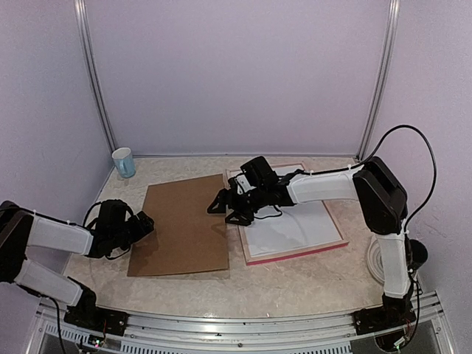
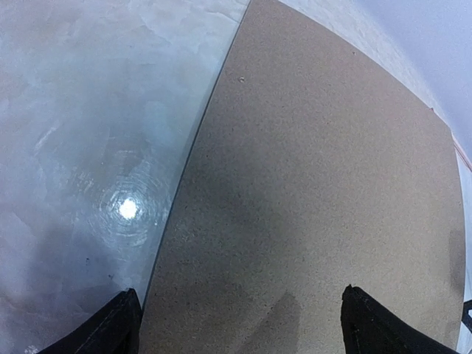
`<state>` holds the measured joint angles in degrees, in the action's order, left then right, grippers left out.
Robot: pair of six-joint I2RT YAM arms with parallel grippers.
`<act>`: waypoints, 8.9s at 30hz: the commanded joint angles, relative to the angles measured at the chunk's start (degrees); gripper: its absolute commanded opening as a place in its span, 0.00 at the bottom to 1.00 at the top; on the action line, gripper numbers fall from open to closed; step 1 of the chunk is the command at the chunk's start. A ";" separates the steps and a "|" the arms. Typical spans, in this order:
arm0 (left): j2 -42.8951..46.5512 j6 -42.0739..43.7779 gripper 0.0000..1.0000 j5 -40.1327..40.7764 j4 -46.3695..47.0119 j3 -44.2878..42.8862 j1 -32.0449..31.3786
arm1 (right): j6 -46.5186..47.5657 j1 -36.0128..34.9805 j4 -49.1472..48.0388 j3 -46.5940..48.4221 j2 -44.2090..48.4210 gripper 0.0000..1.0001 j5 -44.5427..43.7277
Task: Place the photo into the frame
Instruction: Move the backboard to the frame body, then turn over the backboard at the center of the board.
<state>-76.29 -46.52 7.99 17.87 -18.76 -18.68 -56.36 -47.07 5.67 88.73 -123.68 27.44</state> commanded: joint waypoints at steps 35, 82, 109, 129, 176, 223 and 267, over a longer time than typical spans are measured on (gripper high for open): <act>-11.97 -6.89 0.93 1.13 5.49 -6.56 -16.57 | 3.97 12.97 -6.37 -22.35 14.54 0.81 3.62; -15.09 -6.88 0.93 -0.52 6.70 -8.13 -18.85 | 6.37 12.26 -8.87 -19.33 12.26 0.79 13.25; -14.84 -6.87 0.93 -1.34 8.03 -8.38 -19.53 | 8.44 11.23 -6.65 -14.79 16.24 0.78 14.00; -17.21 -6.33 0.93 -3.40 10.02 -11.37 -20.76 | 8.64 10.68 -6.57 -13.45 19.90 0.79 14.97; -21.95 -6.72 0.93 -5.00 11.51 -16.81 -24.45 | 4.62 9.38 -9.89 -10.74 25.40 0.80 20.10; -21.25 -5.98 0.93 -5.47 10.29 -21.96 -26.06 | 4.33 4.96 -9.14 -4.87 22.69 0.85 20.81; -24.37 -2.75 0.93 -6.10 7.12 -30.80 -24.73 | 3.80 3.49 -11.03 -9.65 25.98 0.85 19.85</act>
<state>-100.18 -50.87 2.74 25.15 -47.27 -43.90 -52.23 -42.70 -3.97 80.51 -100.44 47.13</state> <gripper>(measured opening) 0.929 0.854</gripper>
